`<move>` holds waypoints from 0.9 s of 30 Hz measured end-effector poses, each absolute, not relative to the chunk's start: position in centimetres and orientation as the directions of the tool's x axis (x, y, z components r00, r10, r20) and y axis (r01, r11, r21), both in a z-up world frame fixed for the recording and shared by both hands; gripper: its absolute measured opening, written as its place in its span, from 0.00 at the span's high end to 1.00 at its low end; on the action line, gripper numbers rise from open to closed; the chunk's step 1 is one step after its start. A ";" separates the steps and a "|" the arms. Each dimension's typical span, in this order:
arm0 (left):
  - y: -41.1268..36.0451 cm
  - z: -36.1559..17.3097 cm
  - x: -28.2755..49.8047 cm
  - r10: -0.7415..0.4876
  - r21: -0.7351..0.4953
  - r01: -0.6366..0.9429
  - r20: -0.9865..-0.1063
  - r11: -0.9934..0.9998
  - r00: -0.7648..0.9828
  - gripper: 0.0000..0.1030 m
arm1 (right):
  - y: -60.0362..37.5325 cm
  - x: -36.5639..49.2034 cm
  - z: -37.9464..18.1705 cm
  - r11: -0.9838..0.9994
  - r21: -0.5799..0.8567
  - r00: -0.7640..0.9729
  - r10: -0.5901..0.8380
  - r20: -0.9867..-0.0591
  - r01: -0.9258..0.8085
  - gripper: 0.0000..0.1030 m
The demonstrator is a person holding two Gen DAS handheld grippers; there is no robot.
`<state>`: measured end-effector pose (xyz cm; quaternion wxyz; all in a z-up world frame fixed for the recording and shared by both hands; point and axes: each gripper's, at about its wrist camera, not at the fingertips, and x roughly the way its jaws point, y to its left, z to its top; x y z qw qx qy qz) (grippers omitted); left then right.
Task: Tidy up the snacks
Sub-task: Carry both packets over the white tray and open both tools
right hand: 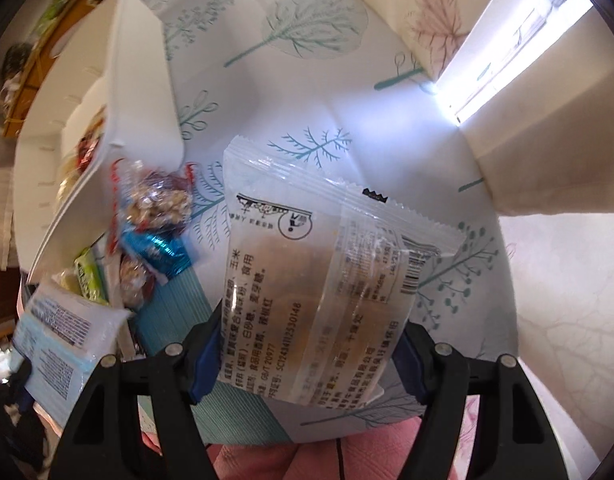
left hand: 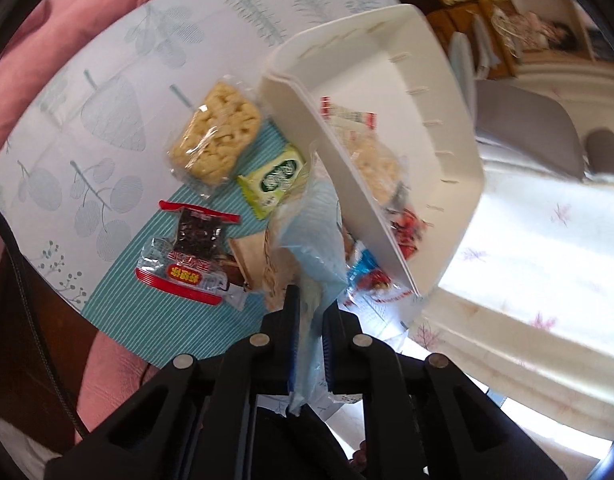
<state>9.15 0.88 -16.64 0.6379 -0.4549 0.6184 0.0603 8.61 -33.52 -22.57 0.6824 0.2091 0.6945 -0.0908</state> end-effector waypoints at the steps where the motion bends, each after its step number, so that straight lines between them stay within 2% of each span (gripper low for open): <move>1: 0.6 -15.8 9.1 -0.483 -0.515 -0.620 -0.843 0.593 0.238 0.93 | -33.4 8.3 -22.1 0.902 0.164 0.032 0.166 -0.986 0.399 0.30; 13: -1.6 -7.8 8.6 -0.478 -0.541 -0.426 -0.841 0.725 0.255 0.93 | -31.7 7.1 -16.1 0.950 0.221 0.189 0.181 -0.965 0.220 0.30; 27: -4.3 1.2 14.0 -0.447 -0.520 -0.206 -0.838 0.829 0.313 0.94 | -29.0 9.1 -9.4 0.957 0.289 0.350 0.260 -0.900 0.030 0.30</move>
